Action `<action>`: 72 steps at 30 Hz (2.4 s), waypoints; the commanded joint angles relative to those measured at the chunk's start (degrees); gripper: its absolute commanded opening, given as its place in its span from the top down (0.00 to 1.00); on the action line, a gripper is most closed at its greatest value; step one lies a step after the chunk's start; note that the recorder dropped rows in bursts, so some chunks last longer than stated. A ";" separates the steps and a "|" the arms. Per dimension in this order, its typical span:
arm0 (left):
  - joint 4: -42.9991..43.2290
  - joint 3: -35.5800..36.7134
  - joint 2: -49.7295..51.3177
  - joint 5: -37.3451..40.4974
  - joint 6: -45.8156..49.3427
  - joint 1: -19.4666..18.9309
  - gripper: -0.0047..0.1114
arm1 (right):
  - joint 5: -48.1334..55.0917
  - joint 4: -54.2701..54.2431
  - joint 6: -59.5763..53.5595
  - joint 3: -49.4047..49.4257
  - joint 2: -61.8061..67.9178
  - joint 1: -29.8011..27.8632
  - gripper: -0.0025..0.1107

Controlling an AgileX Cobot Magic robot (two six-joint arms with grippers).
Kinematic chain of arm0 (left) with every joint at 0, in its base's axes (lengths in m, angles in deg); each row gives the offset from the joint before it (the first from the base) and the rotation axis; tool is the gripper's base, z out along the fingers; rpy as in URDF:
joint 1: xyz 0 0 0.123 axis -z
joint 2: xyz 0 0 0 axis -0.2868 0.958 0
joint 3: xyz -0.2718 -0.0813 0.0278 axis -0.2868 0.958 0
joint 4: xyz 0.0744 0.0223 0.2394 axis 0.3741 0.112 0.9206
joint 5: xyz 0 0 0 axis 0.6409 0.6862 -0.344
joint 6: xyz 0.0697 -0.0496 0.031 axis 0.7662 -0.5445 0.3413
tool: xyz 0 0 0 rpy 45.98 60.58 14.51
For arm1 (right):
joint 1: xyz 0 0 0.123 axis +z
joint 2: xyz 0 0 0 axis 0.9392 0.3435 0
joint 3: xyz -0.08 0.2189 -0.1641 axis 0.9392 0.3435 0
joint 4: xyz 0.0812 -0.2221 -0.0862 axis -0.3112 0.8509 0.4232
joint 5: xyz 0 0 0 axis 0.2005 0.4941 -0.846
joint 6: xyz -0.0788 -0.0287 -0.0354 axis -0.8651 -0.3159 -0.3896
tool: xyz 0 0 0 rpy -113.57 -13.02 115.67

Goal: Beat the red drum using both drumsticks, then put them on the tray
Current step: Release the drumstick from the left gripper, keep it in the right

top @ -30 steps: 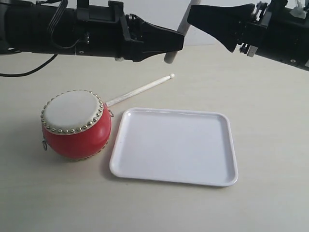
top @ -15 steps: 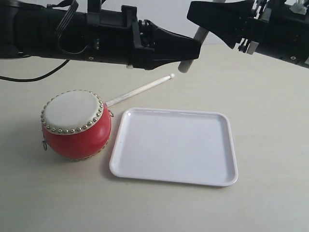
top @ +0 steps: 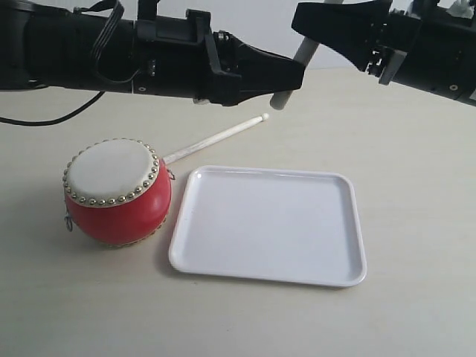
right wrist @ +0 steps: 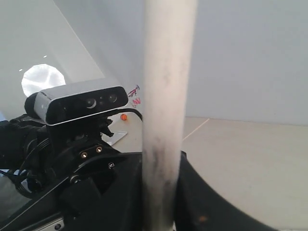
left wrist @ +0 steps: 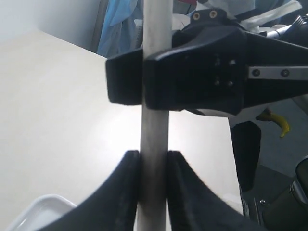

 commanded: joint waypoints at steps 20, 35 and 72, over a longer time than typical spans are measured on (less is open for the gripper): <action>-0.66 -0.81 0.63 -7.23 -6.87 4.07 0.96 | 1.05 -2.86 -0.06 -0.36 -0.48 -0.03 0.91; -0.66 -0.81 0.52 -8.23 -7.55 1.60 0.14 | 1.05 -1.79 -0.06 -0.36 -0.48 -0.03 0.98; 107.50 -46.47 13.87 9.01 -88.06 -5.30 0.32 | 34.97 17.85 11.20 -10.40 -0.48 -0.03 0.98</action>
